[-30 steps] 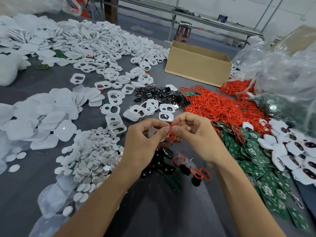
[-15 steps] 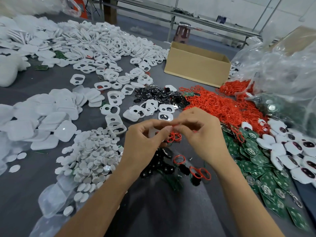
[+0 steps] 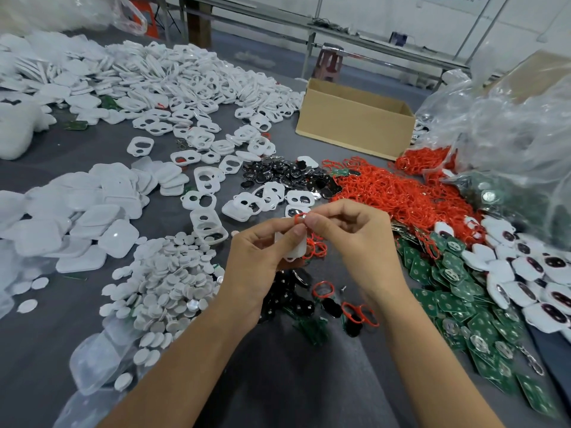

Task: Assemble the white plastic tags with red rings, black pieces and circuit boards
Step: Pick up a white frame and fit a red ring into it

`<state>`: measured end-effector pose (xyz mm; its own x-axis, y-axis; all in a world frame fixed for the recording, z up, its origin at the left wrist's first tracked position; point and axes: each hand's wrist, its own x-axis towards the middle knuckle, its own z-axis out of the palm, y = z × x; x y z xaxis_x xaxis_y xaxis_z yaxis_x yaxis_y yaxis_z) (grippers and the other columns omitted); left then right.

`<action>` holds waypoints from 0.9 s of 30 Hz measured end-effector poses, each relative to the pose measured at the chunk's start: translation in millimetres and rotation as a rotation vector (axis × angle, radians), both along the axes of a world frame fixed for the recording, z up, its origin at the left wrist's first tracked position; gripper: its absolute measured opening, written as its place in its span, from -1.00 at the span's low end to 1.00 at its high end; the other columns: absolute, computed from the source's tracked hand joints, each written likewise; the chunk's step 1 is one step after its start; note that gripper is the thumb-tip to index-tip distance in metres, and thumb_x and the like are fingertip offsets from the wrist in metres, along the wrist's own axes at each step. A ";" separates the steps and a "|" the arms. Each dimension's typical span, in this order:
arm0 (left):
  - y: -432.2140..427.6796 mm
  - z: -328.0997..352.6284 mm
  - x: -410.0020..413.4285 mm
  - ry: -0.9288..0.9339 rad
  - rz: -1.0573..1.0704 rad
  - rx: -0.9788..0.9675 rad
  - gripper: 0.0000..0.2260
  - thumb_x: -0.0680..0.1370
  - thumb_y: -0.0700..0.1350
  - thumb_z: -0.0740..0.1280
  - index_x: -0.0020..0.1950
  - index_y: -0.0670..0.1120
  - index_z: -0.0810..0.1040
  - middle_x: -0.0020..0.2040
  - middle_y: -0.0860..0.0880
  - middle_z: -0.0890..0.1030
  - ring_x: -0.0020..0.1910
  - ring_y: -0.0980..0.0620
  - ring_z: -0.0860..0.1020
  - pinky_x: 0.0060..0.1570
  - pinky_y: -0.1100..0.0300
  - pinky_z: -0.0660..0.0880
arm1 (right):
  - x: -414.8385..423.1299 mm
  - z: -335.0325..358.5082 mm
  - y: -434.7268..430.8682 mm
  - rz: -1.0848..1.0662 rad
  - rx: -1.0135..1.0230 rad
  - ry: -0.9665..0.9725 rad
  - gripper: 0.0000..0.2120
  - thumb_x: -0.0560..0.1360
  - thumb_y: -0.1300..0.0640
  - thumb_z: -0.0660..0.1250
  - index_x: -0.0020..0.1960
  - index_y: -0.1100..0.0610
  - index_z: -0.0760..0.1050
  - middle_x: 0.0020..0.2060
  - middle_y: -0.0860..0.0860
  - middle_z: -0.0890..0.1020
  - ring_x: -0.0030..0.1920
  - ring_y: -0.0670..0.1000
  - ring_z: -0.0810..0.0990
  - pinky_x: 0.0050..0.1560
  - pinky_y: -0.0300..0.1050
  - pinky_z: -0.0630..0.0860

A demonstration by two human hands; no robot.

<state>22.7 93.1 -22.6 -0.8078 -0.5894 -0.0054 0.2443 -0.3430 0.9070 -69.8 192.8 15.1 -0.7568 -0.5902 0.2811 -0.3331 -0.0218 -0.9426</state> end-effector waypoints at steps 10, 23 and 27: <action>3.5 -0.4 -2.4 0.021 0.107 -0.177 -0.88 0.47 -0.22 0.45 -0.06 -0.04 0.72 -0.20 0.00 0.72 -0.17 0.16 0.66 -0.14 0.36 0.54 | -2.8 -1.8 -0.8 0.047 -0.061 -0.132 -0.87 0.37 0.25 0.48 -0.18 0.32 0.59 -0.43 -0.05 0.63 -0.40 -0.18 0.55 -0.33 -0.38 0.44; 1.4 -5.3 -5.9 0.023 -0.043 -0.042 -0.66 0.55 -0.36 0.33 0.26 -0.09 0.40 -0.13 -0.11 0.72 -0.13 -0.04 0.70 -0.15 0.16 0.64 | -3.8 -1.1 1.9 0.077 0.054 0.042 -0.92 0.43 0.32 0.44 -0.22 0.21 0.61 -0.44 -0.06 0.65 -0.44 -0.03 0.47 -0.42 -0.40 0.40; 1.6 -4.4 -6.3 0.025 -0.089 -0.060 -0.75 0.54 -0.36 0.34 0.21 -0.25 0.49 -0.11 -0.14 0.69 -0.16 0.06 0.68 -0.17 0.25 0.61 | -5.0 -6.0 -0.8 -0.022 0.083 0.107 -0.91 0.43 0.31 0.46 -0.24 0.19 0.62 -0.56 -0.13 0.49 -0.51 -0.11 0.35 -0.43 -0.35 0.35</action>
